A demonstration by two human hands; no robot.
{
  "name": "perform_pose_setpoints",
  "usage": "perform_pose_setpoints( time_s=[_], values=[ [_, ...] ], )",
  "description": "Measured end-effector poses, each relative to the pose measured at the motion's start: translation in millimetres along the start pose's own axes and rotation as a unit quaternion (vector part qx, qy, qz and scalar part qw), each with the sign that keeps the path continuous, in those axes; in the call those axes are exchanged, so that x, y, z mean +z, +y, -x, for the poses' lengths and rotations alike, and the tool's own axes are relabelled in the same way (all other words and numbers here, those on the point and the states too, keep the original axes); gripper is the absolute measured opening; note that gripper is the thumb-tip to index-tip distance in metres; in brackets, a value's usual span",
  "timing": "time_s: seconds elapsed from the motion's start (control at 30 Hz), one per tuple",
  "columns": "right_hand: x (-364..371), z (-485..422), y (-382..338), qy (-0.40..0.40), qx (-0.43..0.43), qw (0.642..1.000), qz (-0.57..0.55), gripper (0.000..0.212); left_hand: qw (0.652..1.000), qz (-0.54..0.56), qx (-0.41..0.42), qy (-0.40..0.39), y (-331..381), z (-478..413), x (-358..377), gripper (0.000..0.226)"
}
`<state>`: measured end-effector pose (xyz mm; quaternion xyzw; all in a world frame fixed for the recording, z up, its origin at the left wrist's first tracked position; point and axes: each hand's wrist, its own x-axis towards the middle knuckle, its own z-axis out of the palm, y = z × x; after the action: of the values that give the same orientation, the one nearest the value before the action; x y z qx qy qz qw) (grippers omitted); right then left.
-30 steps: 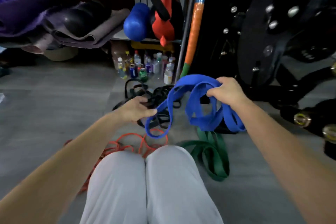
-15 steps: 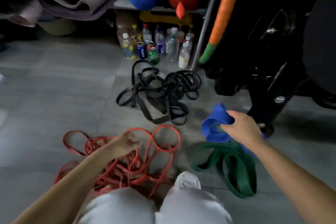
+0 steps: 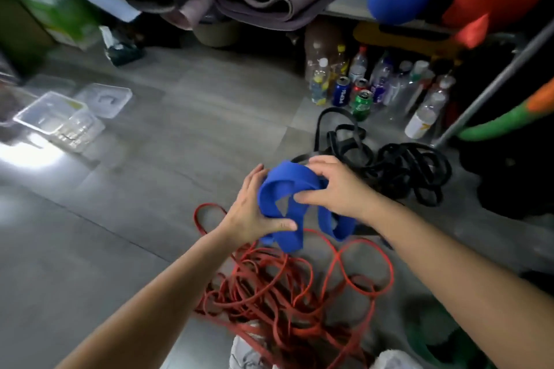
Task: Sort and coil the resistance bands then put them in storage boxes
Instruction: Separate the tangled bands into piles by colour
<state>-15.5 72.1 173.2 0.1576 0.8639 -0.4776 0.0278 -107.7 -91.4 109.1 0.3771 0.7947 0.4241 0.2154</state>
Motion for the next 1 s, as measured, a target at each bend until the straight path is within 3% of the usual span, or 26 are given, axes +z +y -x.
perform_pose_setpoints(
  time_s=[0.07, 0.17, 0.27, 0.37, 0.43, 0.53, 0.6, 0.7, 0.83, 1.0],
  values=[
    [24, -36, -15, -0.031, 0.0, 0.992, -0.122, 0.019, 0.994, 0.095, -0.039, 0.044, -10, -17, -17, 0.116],
    [58, -88, -30, 0.009, 0.031, 0.959, -0.282, 0.019, 0.982, 0.09, -0.092, 0.14, -27, -55, -42, 0.078],
    [73, -136, -25, 0.006, 0.036, 0.965, -0.261, 0.027, 0.965, 0.131, -0.127, 0.191, -52, -91, -64, 0.05],
    [80, -164, 3, 0.0, 0.046, 0.959, -0.279, 0.064, 0.965, 0.141, -0.142, 0.167, -73, -124, -65, 0.038],
    [83, -172, 36, 0.033, 0.088, 0.956, -0.278, 0.081, 0.954, 0.158, -0.169, 0.192, -91, -144, -60, 0.033],
    [88, -173, 101, 0.09, 0.163, 0.964, -0.19, 0.067, 0.917, 0.199, -0.255, 0.234, -131, -165, -58, 0.041],
    [102, -162, 144, 0.058, 0.196, 0.977, -0.06, 0.057, 0.897, 0.211, -0.341, 0.185, -162, -167, -54, 0.065],
    [136, -135, 191, -0.054, 0.208, 0.97, 0.117, 0.065, 0.898, 0.104, -0.407, 0.132, -199, -152, -30, 0.088],
    [170, -104, 215, -0.16, 0.22, 0.949, 0.158, 0.074, 0.915, 0.027, -0.396, 0.069, -229, -111, 11, 0.075],
    [195, -67, 224, -0.215, 0.241, 0.93, 0.176, 0.09, 0.895, -0.142, -0.401, -0.132, -241, -10, 66, 0.105]
  ],
)
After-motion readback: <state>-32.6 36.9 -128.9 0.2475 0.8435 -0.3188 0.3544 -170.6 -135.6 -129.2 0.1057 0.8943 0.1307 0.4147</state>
